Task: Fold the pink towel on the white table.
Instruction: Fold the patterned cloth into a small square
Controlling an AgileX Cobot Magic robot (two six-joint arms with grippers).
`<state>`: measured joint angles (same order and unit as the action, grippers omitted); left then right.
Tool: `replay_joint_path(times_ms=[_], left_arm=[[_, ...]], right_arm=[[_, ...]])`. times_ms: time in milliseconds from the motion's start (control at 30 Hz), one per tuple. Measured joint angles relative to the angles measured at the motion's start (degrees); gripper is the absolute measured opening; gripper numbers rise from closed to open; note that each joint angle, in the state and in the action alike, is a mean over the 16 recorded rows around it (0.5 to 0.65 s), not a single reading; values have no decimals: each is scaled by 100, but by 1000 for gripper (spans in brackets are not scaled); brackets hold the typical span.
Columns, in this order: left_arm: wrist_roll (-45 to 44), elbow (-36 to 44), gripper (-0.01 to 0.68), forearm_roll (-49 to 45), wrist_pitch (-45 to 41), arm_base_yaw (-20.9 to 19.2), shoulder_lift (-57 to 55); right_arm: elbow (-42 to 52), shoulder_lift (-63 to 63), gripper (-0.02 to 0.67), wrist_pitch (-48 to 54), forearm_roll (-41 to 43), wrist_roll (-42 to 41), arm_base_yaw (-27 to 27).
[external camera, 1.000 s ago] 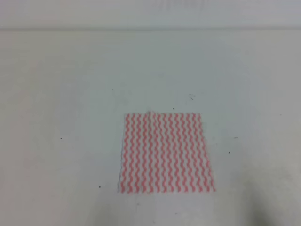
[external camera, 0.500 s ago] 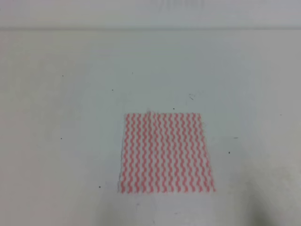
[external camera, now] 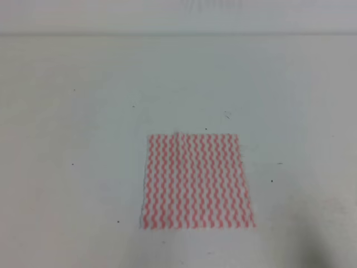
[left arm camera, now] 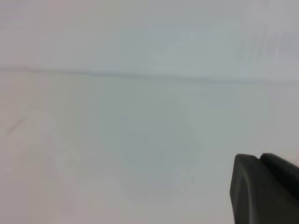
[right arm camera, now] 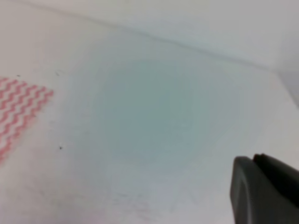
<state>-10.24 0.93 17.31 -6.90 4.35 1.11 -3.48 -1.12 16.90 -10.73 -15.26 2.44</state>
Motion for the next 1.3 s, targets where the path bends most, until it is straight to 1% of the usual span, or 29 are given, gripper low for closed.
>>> replay_joint_path(times_ms=[167, 267, 400, 667, 733, 833, 933, 1067, 1200, 1300], left_arm=[[259, 0, 0, 621, 376, 0, 0], [390, 0, 0, 977, 557, 0, 0], [393, 19, 0, 1324, 685, 0, 19], [235, 37, 0, 1452, 697, -1, 36], [207, 37, 0, 1466, 689, -1, 34], [197, 27, 0, 1490, 659, -1, 31], [255, -44, 0, 1520, 567, 0, -13], [317, -229, 0, 1553, 385, 0, -270], [329, -536, 0, 1570, 113, 0, -782], [279, -906, 0, 1563, -225, 0, -1382]], right_arm=[[1, 22, -2, -500, 150, -214, -1], [1, 56, -2, -776, -201, -209, -2], [2, 79, -2, -1051, -1124, -138, -3], [2, 90, -2, -1117, -3485, 0, -3], [2, 90, -2, -1118, -3919, 10, -3], [1, 80, -2, -1102, -4336, 12, -3], [-6, 85, -2, -1059, -4544, 15, -3], [-106, 303, -2, -921, -4562, 15, -2], [-351, 735, -2, -625, -4457, 17, -1], [-645, 1206, -2, -270, -4290, 18, 0]])
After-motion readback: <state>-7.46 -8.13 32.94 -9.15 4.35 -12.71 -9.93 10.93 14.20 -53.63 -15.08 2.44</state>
